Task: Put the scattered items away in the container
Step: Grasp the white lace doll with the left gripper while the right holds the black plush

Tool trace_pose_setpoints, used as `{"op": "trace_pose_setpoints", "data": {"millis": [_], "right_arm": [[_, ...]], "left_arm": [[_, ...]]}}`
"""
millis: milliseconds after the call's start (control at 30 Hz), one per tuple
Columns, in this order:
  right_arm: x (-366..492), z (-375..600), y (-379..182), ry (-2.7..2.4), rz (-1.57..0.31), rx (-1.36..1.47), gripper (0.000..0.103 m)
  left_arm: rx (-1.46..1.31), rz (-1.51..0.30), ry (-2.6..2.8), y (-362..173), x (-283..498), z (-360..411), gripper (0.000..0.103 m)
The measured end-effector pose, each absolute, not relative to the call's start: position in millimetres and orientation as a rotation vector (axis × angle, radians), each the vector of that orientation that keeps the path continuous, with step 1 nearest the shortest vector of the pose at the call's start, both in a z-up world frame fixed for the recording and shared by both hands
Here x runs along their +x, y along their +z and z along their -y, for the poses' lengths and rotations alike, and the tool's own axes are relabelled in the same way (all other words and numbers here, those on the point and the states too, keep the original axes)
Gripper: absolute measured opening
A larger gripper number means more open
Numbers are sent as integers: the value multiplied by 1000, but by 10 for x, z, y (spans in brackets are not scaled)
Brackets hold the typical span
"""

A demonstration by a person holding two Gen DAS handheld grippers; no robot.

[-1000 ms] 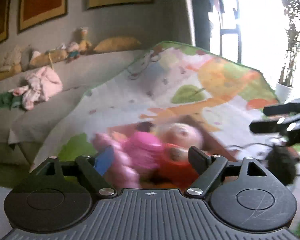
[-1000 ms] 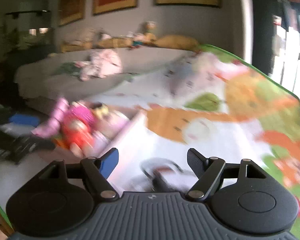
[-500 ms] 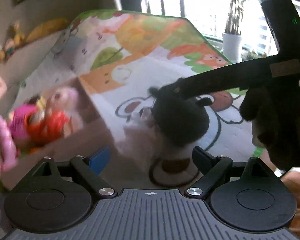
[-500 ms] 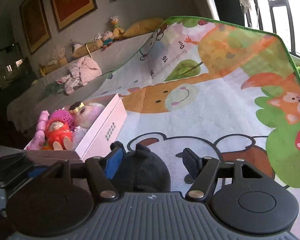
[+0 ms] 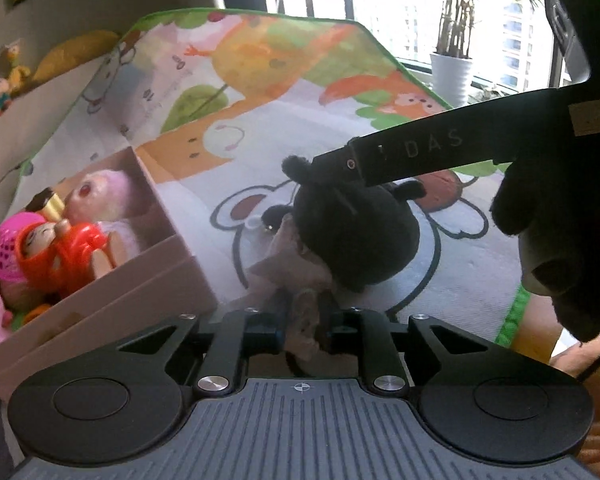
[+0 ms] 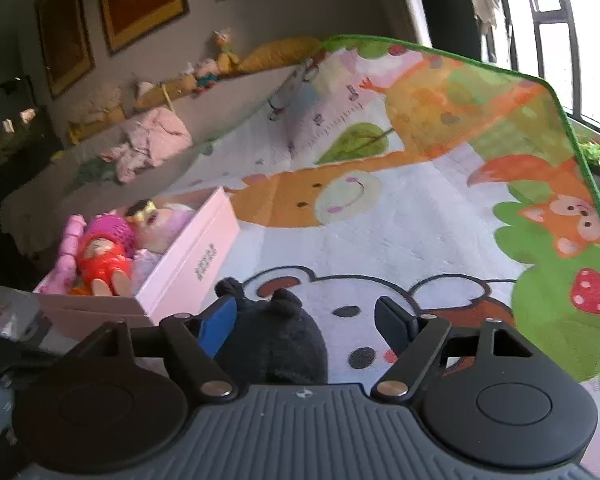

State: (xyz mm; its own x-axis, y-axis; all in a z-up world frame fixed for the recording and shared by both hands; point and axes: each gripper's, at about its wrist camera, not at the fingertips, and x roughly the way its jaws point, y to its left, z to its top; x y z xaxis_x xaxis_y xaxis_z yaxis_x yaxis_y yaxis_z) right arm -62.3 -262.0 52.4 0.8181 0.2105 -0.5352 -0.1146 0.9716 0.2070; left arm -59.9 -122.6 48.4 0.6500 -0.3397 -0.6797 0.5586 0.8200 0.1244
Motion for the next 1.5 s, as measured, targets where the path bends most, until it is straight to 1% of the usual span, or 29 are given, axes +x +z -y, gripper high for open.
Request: {"op": "trace_pose_setpoints", "data": {"millis": [100, 200, 267, 300, 333, 433, 467, 500, 567, 733, 767, 800, 833, 867, 900, 967, 1100, 1167, 1300, 1433, 1500], "right_arm": [[-569, 2633, 609, 135, -628, 165, 80], [-608, 2652, 646, 111, -571, 171, 80], [-578, 2674, 595, 110, -588, 198, 80], [-552, 2671, 573, 107, -609, 195, 80], [-537, 2665, 565, 105, -618, 187, 80], [-556, 2679, 579, 127, -598, 194, 80], [-558, 2683, 556, 139, -605, 203, 80], [-552, 2684, 534, 146, -614, 207, 80], [-537, 2690, 482, 161, -628, 223, 80], [-443, 2558, 474, 235, -622, 182, 80], [-422, 2519, 463, 253, -622, 177, 80], [-408, 2487, 449, 267, -625, 178, 79], [-399, 2468, 435, 277, -631, 179, 75], [-399, 2459, 426, 278, -638, 180, 63], [-400, 2456, 425, 272, -644, 172, 51], [-423, 2495, 457, 263, -645, 180, 50], [-489, 2526, 503, 255, -643, 189, 47], [-525, 2503, 522, 263, -641, 183, 45], [-590, 2470, 586, 285, -637, 181, 39], [-650, 2449, 613, 293, -642, 152, 40], [-702, 2459, 619, 290, -633, 141, 43]], "left_arm": [[495, -777, -557, 501, -689, 1255, 18], [685, -814, -588, 620, -811, 1239, 22], [666, -750, -590, 757, -817, 1192, 22], [622, -724, -580, 797, -790, 1171, 26], [585, -724, -570, 799, -753, 1165, 28], [562, -777, -581, 677, -690, 1206, 29], [576, -788, -590, 628, -692, 1229, 33], [588, -795, -592, 587, -696, 1246, 42], [593, -802, -580, 516, -689, 1294, 48], [505, -798, -573, 458, -542, 1317, 51], [489, -798, -576, 454, -516, 1316, 48], [466, -798, -579, 450, -493, 1303, 38], [436, -797, -580, 441, -479, 1276, 30], [398, -801, -578, 433, -468, 1238, 21], [354, -805, -572, 424, -459, 1189, 20], [281, -806, -564, 414, -465, 1081, 15], [183, -779, -542, 498, -523, 876, 14], [180, -757, -534, 558, -568, 829, 12], [200, -729, -524, 638, -642, 801, 12], [191, -718, -514, 670, -664, 758, 12], [183, -715, -514, 685, -672, 735, 12]]}}
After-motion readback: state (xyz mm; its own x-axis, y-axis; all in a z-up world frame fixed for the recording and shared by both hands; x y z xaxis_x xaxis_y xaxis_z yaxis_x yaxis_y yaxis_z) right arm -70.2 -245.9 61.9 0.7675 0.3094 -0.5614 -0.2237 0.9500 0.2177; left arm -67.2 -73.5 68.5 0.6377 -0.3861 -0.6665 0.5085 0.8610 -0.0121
